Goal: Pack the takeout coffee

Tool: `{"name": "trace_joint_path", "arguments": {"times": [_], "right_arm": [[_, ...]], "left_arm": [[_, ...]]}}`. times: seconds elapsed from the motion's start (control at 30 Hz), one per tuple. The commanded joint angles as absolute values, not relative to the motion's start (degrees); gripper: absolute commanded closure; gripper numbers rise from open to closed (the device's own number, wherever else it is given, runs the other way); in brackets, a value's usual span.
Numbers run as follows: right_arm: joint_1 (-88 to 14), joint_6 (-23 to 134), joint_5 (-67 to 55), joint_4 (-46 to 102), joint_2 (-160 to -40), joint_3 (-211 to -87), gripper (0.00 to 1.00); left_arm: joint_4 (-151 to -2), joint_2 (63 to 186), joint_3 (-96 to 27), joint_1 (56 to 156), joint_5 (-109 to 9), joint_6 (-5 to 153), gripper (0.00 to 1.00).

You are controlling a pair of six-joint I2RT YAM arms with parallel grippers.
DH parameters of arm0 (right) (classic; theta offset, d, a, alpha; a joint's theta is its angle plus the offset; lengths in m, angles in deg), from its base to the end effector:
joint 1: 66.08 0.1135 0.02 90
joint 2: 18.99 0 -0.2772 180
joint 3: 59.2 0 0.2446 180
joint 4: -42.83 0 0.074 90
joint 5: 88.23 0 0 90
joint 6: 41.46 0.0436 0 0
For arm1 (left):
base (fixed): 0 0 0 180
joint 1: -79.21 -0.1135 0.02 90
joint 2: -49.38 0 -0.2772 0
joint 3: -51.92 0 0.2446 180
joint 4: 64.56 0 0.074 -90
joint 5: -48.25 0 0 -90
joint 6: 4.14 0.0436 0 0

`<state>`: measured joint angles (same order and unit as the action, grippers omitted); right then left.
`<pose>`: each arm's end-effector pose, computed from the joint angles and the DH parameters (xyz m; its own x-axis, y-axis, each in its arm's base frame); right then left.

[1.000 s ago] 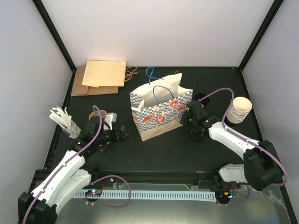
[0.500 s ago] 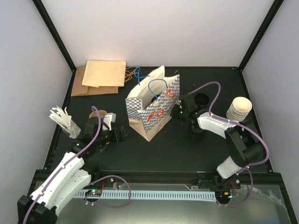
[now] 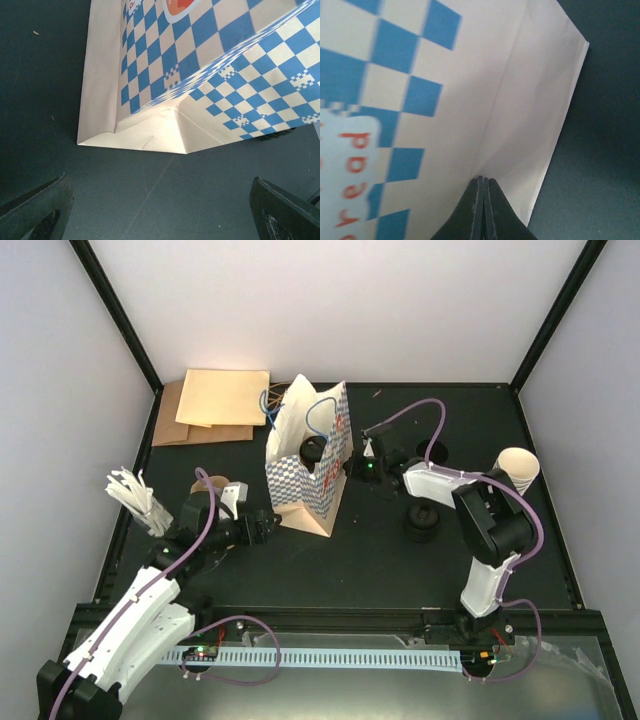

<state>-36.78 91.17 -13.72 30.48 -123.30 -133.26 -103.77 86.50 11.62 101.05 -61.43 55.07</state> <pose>0.3302 0.1987 0.1803 -0.8698 0.2603 -0.4191 -0.0733 0.7719 0.6315 0.1210 -0.0643 0.2267 -0.7777 -0.2076 -0.5933 0.2386 0.7758 -0.5841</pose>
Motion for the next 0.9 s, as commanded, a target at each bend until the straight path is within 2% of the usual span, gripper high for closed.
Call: {"name": "trace_joint_path", "arguments": {"times": [0.0,0.23,0.43,0.53,0.6,0.63,0.7,0.77,0.8,0.87], "right_arm": [[-36.6,85.3,-12.0,27.9,-120.4,-135.8,0.99],[-37.6,78.3,-1.8,19.4,-111.0,-134.3,0.97],[-37.7,73.6,1.9,19.4,-100.6,-127.0,0.96],[-37.7,70.4,5.4,21.5,-92.3,-121.7,0.89],[-37.7,67.9,7.5,23.1,-87.1,-118.3,0.76],[-37.7,66.7,9.2,23.4,-84.5,-117.1,0.64],[-37.7,64.5,11.0,24.1,-79.9,-114.8,0.29],[-37.7,62.8,12.5,24.6,-75.9,-112.7,0.08],[-37.6,62.3,13.7,25.7,-74.1,-111.4,0.01],[-37.7,60.3,14.8,28.5,-70.3,-107.8,0.00]], "left_arm": [[-103.7,86.3,11.3,101.3,-60.7,55.5,0.01],[-104.4,85.7,11.1,101.3,-57.6,55.2,0.01],[-103.6,83.7,10.4,101.3,-54.5,56.3,0.01],[-101.5,81.4,10.1,101.3,-52.5,57.5,0.01],[-99.2,79.9,10.2,101.3,-50.3,58.7,0.01],[-97.6,79.1,10.3,101.3,-49.2,59.4,0.01],[-96.2,77.8,10.2,101.3,-45.5,60.5,0.01],[-95.6,76.7,9.6,101.3,-41.4,61.8,0.01],[-95.0,76.3,9.6,101.4,-39.6,62.9,0.01],[-94.2,75.7,9.6,101.4,-36.1,65.3,0.01]]}}
